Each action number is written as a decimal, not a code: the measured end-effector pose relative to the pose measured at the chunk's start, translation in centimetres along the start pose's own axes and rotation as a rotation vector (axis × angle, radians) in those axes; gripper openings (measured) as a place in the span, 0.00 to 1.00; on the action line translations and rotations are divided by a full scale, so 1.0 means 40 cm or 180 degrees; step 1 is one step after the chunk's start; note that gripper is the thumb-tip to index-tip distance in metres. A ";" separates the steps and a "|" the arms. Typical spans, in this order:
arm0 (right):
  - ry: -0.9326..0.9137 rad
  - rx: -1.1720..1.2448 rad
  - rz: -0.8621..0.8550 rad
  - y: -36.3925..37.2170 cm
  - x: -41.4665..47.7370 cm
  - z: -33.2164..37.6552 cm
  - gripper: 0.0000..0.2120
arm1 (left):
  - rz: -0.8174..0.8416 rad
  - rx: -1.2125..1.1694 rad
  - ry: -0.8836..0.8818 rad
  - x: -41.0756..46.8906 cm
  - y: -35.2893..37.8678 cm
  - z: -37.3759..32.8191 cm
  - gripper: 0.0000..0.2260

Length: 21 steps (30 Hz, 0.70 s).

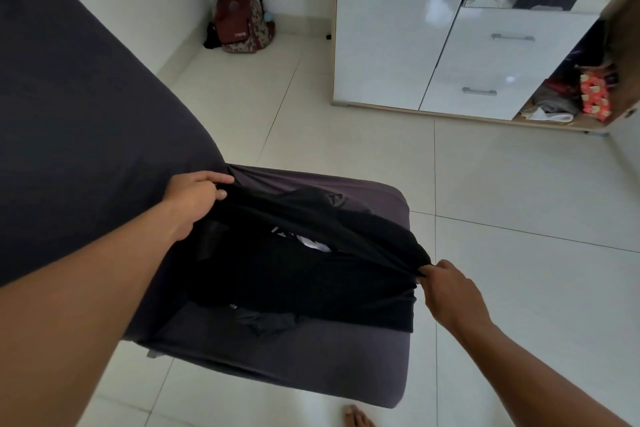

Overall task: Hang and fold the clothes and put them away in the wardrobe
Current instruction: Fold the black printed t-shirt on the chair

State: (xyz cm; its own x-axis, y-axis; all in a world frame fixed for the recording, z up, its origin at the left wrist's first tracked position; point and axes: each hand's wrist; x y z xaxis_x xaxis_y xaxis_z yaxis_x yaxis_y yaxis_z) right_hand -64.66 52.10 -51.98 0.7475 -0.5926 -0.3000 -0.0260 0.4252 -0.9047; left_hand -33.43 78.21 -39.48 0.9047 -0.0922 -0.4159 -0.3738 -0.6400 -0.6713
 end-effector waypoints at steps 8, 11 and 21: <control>0.0031 -0.0613 0.0353 0.051 -0.025 -0.009 0.12 | -0.0221 0.2057 0.0094 -0.011 0.052 0.049 0.09; 0.0061 -0.0431 0.0455 0.042 -0.024 0.004 0.13 | -0.0177 0.2874 0.0374 -0.026 0.082 0.053 0.14; -0.0333 0.0396 0.0446 -0.051 0.081 0.159 0.23 | 0.0795 0.2101 0.0530 -0.029 0.157 0.108 0.23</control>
State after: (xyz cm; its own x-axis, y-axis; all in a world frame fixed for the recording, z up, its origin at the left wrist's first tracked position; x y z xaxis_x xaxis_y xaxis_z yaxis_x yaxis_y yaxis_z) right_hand -57.96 53.66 -49.19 0.8073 -0.4504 -0.3814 -0.0572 0.5834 -0.8101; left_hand -37.71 77.58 -45.87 0.7758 -0.3240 -0.5415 -0.5712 0.0043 -0.8208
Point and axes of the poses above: each hand's wrist, its own x-axis towards the middle knuckle, its own y-axis out of the palm, z = x × y, and after that the axes turned 10 degrees about x, right-handed
